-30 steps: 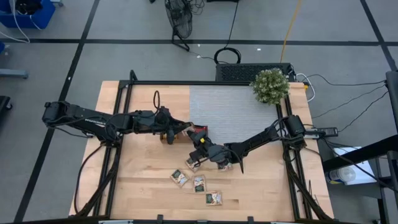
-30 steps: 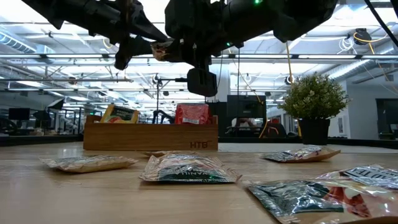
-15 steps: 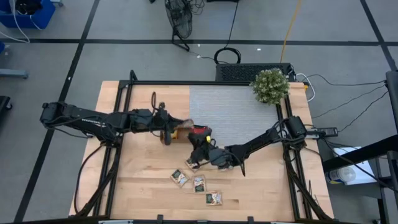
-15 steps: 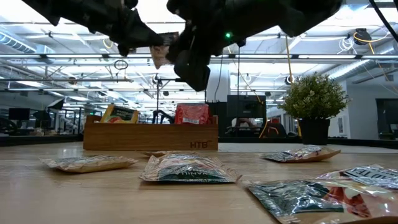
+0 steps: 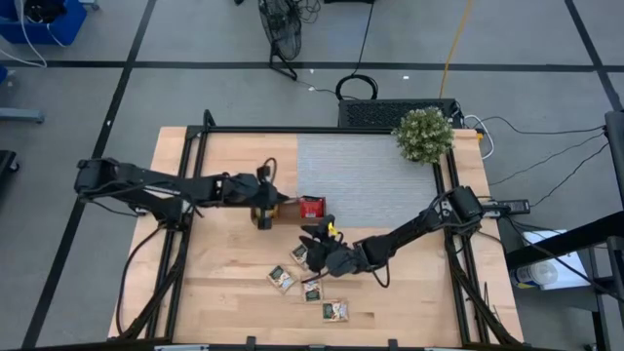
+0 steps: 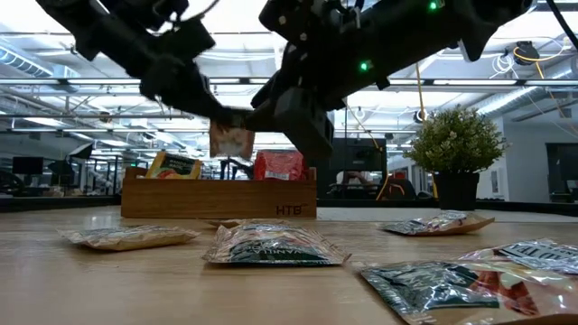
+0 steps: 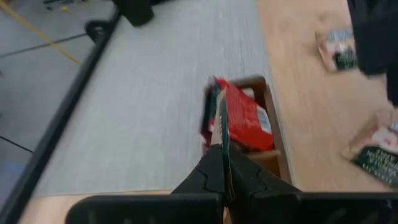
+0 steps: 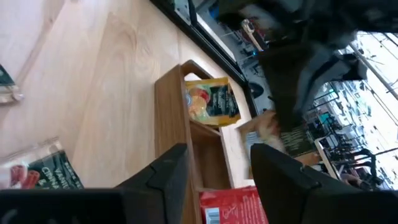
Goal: Pick & Place Tea
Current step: Put the brown tea bag into the middle section of the wooden organizer
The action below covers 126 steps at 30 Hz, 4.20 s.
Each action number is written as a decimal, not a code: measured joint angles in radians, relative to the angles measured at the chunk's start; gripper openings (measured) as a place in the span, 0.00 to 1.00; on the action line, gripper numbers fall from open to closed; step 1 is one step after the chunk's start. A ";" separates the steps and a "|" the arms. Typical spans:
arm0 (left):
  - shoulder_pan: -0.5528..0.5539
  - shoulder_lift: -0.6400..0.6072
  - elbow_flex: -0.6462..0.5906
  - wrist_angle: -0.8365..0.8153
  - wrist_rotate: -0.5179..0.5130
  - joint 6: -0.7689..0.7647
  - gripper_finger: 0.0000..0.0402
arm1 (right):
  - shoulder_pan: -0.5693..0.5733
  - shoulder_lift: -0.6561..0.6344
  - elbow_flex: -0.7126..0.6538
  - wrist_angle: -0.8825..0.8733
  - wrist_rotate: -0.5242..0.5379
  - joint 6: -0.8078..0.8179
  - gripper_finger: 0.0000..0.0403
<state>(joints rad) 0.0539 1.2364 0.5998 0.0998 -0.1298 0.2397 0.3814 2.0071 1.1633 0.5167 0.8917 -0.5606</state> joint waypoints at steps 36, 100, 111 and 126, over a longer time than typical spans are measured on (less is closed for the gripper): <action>0.058 0.189 0.000 0.097 -0.084 -0.137 0.25 | 0.000 0.000 0.000 -0.040 -0.002 0.009 0.37; -0.195 -0.764 -0.003 -0.274 0.103 -0.557 0.25 | 0.447 -0.130 -0.150 -1.066 -0.160 1.050 0.52; -0.195 -0.764 -0.003 -0.274 0.103 -0.558 0.25 | 0.357 -0.128 -0.274 -0.984 -0.124 0.883 0.51; -0.195 -0.764 -0.003 -0.275 0.102 -0.558 0.25 | 0.172 -0.132 -0.284 -0.897 -0.366 0.812 0.25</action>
<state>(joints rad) -0.1410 0.4728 0.5972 -0.1748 -0.0277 -0.3183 0.5534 1.8755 0.8791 -0.3799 0.5257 0.2515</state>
